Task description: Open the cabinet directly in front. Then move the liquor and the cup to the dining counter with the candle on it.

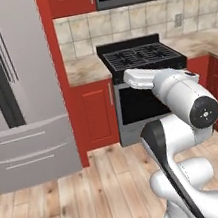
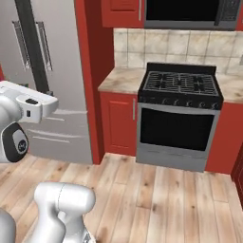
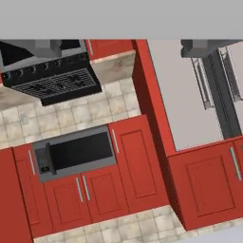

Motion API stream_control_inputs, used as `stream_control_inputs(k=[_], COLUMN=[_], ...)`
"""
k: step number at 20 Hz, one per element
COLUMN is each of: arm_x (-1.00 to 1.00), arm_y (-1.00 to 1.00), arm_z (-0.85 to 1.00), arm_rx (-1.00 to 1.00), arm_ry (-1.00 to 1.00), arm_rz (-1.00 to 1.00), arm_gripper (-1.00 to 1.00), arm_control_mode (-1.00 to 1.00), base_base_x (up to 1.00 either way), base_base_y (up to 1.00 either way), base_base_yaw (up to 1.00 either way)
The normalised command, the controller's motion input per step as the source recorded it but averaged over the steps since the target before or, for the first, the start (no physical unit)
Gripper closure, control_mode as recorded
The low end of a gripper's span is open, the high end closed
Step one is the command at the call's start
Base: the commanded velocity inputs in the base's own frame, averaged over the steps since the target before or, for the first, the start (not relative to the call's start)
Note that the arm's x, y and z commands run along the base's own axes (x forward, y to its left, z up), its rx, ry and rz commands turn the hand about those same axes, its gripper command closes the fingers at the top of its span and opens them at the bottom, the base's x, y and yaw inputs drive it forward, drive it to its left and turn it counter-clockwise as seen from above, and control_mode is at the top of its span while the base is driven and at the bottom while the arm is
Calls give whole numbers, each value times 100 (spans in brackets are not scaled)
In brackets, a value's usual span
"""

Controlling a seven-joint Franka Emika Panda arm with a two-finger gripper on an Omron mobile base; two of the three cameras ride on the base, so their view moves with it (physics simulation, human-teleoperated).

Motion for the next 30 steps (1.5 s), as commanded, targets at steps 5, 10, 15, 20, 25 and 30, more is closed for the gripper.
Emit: stream_control_inputs(k=[5, 10, 15, 20, 25, 30], arm_x=[0, 0, 0, 0, 0, 0], arm_y=[0, 0, 0, 0, 0, 0], arm_z=[0, 0, 0, 0, 0, 0], arm_rx=[0, 0, 0, 0, 0, 0], arm_ry=[0, 0, 0, 0, 0, 0], arm_rz=[0, 0, 0, 0, 0, 0], arm_gripper=[-100, -100, -100, -100, -100, -100], arm_control_mode=[100, 100, 100, 100, 100, 100], base_base_x=[100, 100, 100, 99, 75, 39], base_base_y=[-25, -14, -1, 0, 0, 0], base_base_yaw=[-15, -27, -42, -59, -72, -83])
